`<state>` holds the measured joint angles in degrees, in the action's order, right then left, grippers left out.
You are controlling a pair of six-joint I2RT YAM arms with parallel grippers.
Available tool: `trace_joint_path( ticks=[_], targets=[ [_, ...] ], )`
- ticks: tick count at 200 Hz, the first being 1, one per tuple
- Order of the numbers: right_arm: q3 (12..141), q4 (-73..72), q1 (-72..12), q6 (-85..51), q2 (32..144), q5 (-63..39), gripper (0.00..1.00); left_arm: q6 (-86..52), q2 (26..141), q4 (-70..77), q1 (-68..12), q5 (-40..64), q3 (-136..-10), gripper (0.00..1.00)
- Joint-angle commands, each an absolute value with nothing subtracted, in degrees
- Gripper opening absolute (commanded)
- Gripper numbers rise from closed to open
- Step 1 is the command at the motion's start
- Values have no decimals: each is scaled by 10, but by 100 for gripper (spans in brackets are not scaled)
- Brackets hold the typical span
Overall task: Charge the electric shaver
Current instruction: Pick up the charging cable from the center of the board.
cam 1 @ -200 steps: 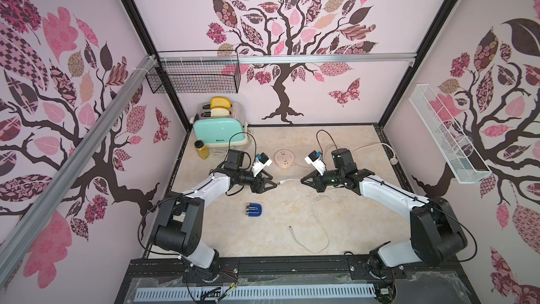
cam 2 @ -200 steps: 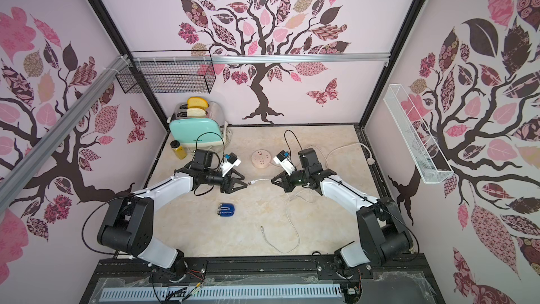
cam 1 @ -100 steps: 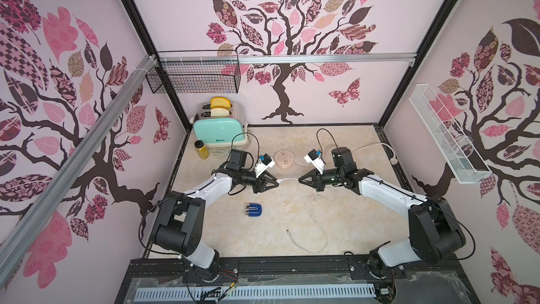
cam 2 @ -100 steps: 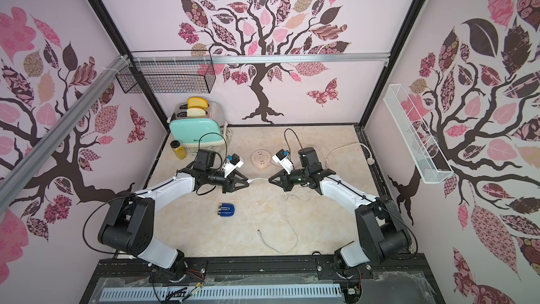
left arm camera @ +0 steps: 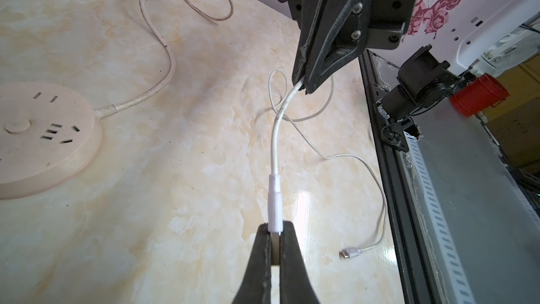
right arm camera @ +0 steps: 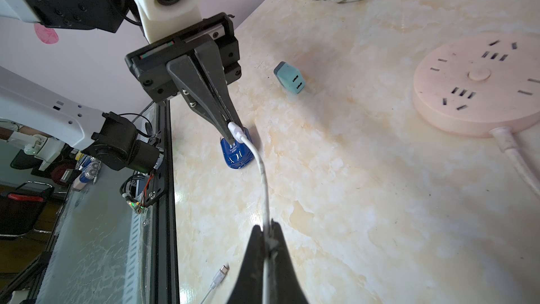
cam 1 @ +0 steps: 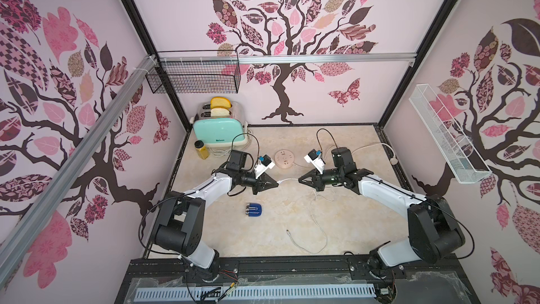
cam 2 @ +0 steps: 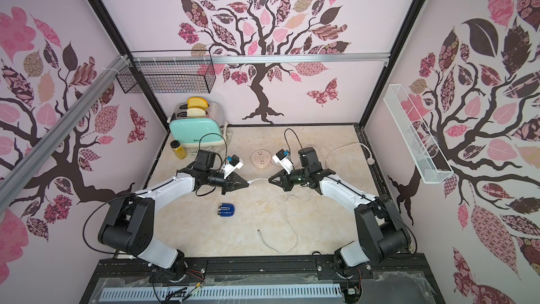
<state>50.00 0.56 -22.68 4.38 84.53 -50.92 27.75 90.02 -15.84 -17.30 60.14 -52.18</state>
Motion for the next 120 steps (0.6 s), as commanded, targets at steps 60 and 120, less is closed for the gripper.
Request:
trace_joint_path(
  ticks=[60,120],
  targets=[
    [492,-4,-223,64,832,-494,18,310,910,-230,-176,642,-562,0],
    [400,-107,-255,232,698,-343,66,392,951,-425,-175,635,-647,0]
  ],
)
